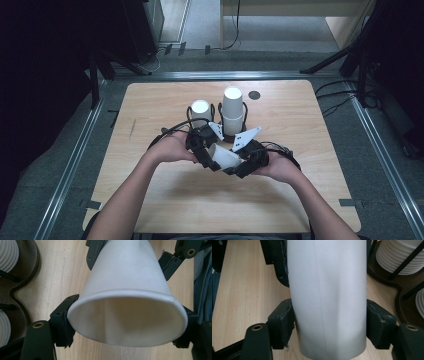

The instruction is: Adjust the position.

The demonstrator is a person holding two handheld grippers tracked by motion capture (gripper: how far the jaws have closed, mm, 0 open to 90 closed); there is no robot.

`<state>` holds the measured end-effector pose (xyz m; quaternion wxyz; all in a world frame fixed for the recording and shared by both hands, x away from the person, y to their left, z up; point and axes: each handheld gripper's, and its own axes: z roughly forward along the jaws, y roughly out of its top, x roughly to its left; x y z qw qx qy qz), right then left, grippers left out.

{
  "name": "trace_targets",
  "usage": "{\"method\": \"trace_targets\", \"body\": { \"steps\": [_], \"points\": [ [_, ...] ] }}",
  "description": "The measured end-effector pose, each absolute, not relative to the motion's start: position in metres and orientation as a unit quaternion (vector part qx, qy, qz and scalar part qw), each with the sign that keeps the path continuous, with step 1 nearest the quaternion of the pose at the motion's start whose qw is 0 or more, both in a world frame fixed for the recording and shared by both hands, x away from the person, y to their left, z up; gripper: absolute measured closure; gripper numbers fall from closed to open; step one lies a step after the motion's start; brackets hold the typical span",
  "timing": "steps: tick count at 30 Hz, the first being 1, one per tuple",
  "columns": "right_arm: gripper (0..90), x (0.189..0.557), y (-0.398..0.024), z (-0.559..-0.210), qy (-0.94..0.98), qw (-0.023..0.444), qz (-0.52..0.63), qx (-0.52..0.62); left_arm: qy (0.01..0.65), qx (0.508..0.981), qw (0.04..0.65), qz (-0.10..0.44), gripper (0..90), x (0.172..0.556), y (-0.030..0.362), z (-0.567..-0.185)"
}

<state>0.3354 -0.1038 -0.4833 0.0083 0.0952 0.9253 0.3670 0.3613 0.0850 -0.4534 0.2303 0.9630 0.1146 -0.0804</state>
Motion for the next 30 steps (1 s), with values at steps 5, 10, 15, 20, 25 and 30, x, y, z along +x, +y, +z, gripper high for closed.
{"method": "trace_targets", "body": {
  "steps": [5, 10, 15, 20, 25, 30],
  "points": [
    [32.8, 0.334, -0.103, -0.483, 0.928, 0.007, 0.362, 0.088, 0.111, 0.963, 0.229, -0.090, 22.0, 0.362, 0.086, -0.454],
    [32.9, 0.334, -0.103, -0.483, 0.929, 0.006, 0.361, 0.084, 0.102, 0.965, 0.230, -0.073, 18.3, 0.360, 0.085, -0.455],
    [32.9, 0.337, -0.108, -0.479, 0.924, 0.013, 0.371, 0.089, 0.114, 0.958, 0.259, -0.054, 9.6, 0.358, 0.091, -0.455],
    [32.9, 0.339, -0.114, -0.475, 0.920, 0.016, 0.380, 0.096, 0.127, 0.950, 0.280, -0.050, 7.5, 0.360, 0.097, -0.454],
    [32.8, 0.340, -0.117, -0.473, 0.914, 0.008, 0.392, 0.101, 0.134, 0.941, 0.307, -0.050, 7.5, 0.357, 0.102, -0.452],
    [32.8, 0.340, -0.120, -0.470, 0.908, 0.003, 0.405, 0.105, 0.138, 0.931, 0.335, -0.049, 7.6, 0.355, 0.107, -0.452]
  ]
}}
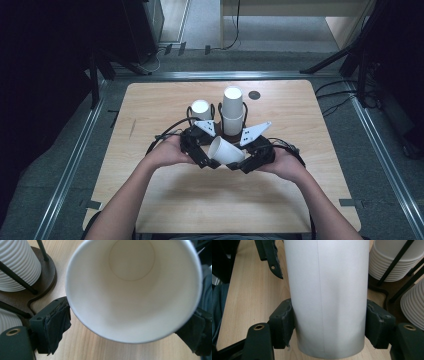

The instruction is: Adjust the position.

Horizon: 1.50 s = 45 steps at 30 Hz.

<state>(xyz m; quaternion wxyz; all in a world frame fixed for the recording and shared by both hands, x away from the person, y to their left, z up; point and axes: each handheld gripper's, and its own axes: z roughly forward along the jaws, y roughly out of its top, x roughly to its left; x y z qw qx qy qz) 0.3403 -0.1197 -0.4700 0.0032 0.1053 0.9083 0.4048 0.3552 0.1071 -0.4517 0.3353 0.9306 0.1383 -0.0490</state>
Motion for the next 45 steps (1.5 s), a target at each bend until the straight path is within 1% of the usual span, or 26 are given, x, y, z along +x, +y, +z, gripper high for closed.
{"method": "trace_targets", "body": {
  "steps": [8, 15, 16, 17, 20, 28, 33, 34, 36, 37, 39, 45],
  "points": [
    [32.7, 0.340, -0.121, -0.469, 0.907, 0.002, 0.407, 0.108, 0.162, 0.908, 0.383, -0.052, 7.7, 0.352, 0.112, -0.455],
    [32.7, 0.341, -0.121, -0.469, 0.903, -0.003, 0.416, 0.108, 0.174, 0.895, 0.406, -0.057, 8.5, 0.351, 0.111, -0.456],
    [32.7, 0.341, -0.121, -0.468, 0.901, -0.004, 0.419, 0.109, 0.177, 0.893, 0.410, -0.058, 9.0, 0.352, 0.111, -0.456],
    [32.7, 0.341, -0.121, -0.468, 0.901, -0.005, 0.420, 0.110, 0.178, 0.891, 0.414, -0.063, 12.8, 0.352, 0.111, -0.456],
    [32.7, 0.342, -0.121, -0.468, 0.900, -0.007, 0.421, 0.109, 0.184, 0.885, 0.422, -0.074, 14.7, 0.353, 0.111, -0.456],
    [32.8, 0.340, -0.119, -0.470, 0.905, -0.008, 0.413, 0.102, 0.180, 0.884, 0.422, -0.082, 22.1, 0.352, 0.112, -0.456],
    [32.5, 0.340, -0.119, -0.470, 0.904, -0.006, 0.415, 0.101, 0.178, 0.887, 0.419, -0.081, 23.9, 0.352, 0.113, -0.454],
    [30.6, 0.339, -0.118, -0.470, 0.904, -0.006, 0.415, 0.103, 0.178, 0.888, 0.416, -0.079, 24.0, 0.352, 0.112, -0.453],
    [22.9, 0.340, -0.118, -0.470, 0.901, -0.016, 0.419, 0.113, 0.172, 0.897, 0.402, -0.062, 24.0, 0.350, 0.112, -0.450],
    [21.7, 0.340, -0.118, -0.470, 0.900, -0.017, 0.419, 0.118, 0.171, 0.897, 0.402, -0.061, 23.9, 0.349, 0.112, -0.449],
    [21.6, 0.340, -0.118, -0.469, 0.898, -0.013, 0.420, 0.128, 0.171, 0.900, 0.398, -0.047, 24.0, 0.348, 0.114, -0.443],
    [21.5, 0.341, -0.119, -0.471, 0.903, -0.009, 0.411, 0.129, 0.169, 0.910, 0.377, -0.037, 23.9, 0.350, 0.120, -0.435]
  ]
}}
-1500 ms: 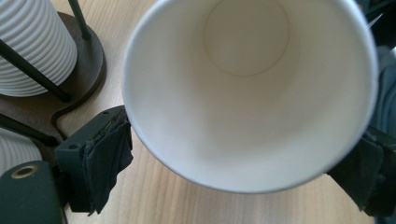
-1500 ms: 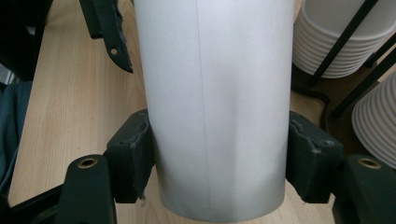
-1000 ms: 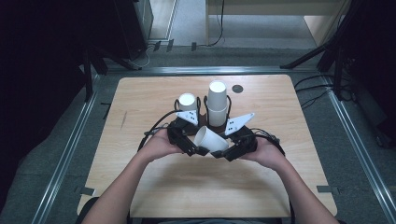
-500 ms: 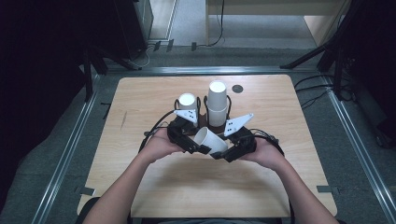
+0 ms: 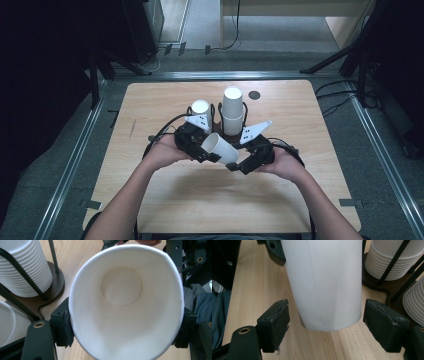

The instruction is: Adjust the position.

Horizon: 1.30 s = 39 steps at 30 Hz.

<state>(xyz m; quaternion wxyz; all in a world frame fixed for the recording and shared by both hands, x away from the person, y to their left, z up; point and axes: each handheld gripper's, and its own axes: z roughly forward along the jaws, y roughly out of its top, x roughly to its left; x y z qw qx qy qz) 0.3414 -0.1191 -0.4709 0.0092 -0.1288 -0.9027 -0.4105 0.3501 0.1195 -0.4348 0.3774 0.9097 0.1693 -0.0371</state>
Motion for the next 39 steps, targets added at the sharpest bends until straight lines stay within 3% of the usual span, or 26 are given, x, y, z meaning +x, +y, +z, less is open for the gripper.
{"method": "trace_targets", "body": {
  "steps": [24, 32, 39],
  "points": [
    [23.1, 0.343, -0.116, -0.477, -0.907, 0.003, -0.402, -0.125, 0.117, 0.958, 0.261, -0.009, 23.8, 0.356, 0.094, -0.433],
    [24.1, 0.340, -0.107, -0.483, -0.913, 0.006, -0.391, -0.118, 0.103, 0.960, 0.261, -0.012, 23.7, 0.354, 0.086, -0.436],
    [33.3, 0.338, -0.103, -0.485, -0.918, -0.004, -0.382, -0.111, 0.102, 0.959, 0.265, -0.016, 22.7, 0.353, 0.086, -0.436]
  ]
}}
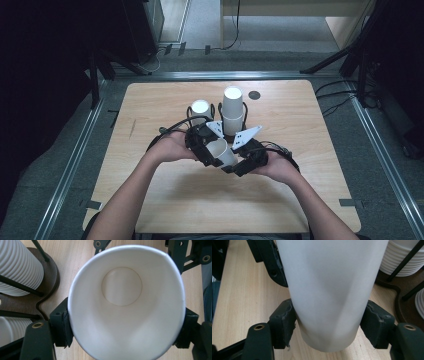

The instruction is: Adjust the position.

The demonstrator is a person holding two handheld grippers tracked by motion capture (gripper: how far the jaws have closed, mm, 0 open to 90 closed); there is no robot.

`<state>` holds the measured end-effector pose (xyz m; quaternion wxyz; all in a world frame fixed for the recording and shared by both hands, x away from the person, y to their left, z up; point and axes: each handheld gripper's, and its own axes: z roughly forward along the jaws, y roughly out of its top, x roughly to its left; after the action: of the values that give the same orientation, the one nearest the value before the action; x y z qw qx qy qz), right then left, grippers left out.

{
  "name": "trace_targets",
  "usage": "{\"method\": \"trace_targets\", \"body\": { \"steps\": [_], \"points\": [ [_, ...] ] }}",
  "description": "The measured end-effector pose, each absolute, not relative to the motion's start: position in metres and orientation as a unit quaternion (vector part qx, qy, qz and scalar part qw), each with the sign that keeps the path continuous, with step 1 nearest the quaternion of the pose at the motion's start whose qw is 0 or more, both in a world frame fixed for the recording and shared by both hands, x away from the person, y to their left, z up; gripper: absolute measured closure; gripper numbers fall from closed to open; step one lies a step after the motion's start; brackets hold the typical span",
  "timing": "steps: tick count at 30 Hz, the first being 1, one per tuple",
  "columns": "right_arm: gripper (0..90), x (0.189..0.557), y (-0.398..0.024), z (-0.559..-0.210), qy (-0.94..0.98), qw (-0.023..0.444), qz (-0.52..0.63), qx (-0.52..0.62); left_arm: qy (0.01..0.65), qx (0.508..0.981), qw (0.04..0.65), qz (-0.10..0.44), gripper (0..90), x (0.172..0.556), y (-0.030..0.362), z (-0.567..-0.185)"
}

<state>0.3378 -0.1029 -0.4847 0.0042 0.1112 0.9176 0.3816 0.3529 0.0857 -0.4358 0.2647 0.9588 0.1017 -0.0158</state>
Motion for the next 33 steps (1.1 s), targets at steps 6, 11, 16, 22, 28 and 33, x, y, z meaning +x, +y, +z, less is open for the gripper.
{"method": "trace_targets", "body": {
  "steps": [6, 11, 16, 22, 28, 33],
  "points": [
    [33.5, 0.338, -0.104, -0.483, 0.916, 0.005, 0.385, 0.110, 0.087, 0.958, 0.273, -0.011, 18.9, 0.354, 0.088, -0.435],
    [33.5, 0.340, -0.107, -0.481, 0.914, 0.007, 0.390, 0.109, 0.102, 0.951, 0.291, -0.015, 6.8, 0.354, 0.089, -0.438],
    [33.5, 0.341, -0.110, -0.480, 0.913, 0.008, 0.392, 0.115, 0.123, 0.942, 0.311, -0.012, 6.4, 0.357, 0.095, -0.441],
    [33.4, 0.343, -0.115, -0.478, 0.910, 0.012, 0.397, 0.119, 0.141, 0.929, 0.342, -0.020, 6.2, 0.357, 0.104, -0.441],
    [33.3, 0.344, -0.117, -0.478, 0.907, 0.013, 0.403, 0.121, 0.163, 0.910, 0.380, -0.028, 1.6, 0.353, 0.110, -0.444],
    [33.3, 0.343, -0.116, -0.476, 0.904, 0.008, 0.409, 0.120, 0.166, 0.905, 0.391, -0.024, 1.7, 0.349, 0.110, -0.449]
  ]
}}
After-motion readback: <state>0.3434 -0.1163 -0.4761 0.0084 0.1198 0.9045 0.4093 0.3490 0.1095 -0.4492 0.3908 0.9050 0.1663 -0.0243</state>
